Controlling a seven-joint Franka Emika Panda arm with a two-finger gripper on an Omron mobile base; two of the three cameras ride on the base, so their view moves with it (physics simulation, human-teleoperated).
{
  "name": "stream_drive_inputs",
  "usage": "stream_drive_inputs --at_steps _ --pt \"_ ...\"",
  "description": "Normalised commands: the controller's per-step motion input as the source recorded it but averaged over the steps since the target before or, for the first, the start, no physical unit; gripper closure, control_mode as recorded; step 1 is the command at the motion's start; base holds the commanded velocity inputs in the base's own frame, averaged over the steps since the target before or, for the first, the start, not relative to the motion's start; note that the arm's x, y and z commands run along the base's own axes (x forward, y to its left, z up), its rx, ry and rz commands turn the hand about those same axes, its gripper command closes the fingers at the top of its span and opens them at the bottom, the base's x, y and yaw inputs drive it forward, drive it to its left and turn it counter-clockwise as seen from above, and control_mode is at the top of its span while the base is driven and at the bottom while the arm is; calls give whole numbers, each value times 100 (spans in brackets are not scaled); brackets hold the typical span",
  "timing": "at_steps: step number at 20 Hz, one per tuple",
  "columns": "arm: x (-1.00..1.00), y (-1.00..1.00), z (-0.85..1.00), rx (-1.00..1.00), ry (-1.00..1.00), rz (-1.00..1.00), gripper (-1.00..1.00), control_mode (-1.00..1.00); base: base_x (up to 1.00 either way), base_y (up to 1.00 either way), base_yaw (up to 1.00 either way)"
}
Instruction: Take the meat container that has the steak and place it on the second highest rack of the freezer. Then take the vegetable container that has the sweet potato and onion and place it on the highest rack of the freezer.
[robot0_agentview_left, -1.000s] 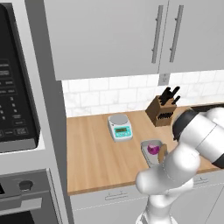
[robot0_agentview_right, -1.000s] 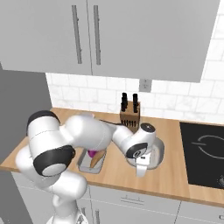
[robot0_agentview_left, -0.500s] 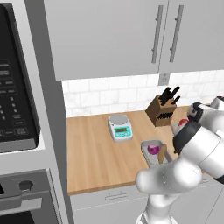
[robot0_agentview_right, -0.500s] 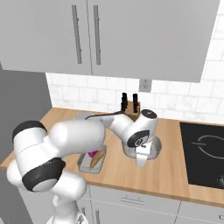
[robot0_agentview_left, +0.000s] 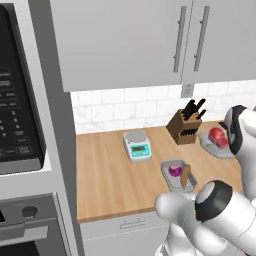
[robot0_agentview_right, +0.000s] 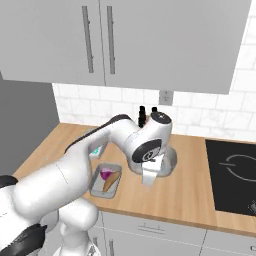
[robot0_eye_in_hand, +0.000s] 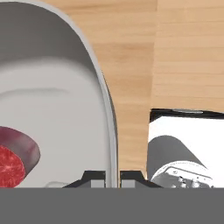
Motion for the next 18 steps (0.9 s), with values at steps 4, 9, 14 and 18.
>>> stream_drive_inputs --at_steps 4,9,14,18 --pt "-65 83 82 0 -8 4 100 -100 0 0 0" --pt "-32 80 99 0 0 8 100 -100 0 0 0" --pt "-20 95 52 0 3 12 100 -100 0 0 0" --pt "-35 86 34 0 0 15 100 -100 0 0 0"
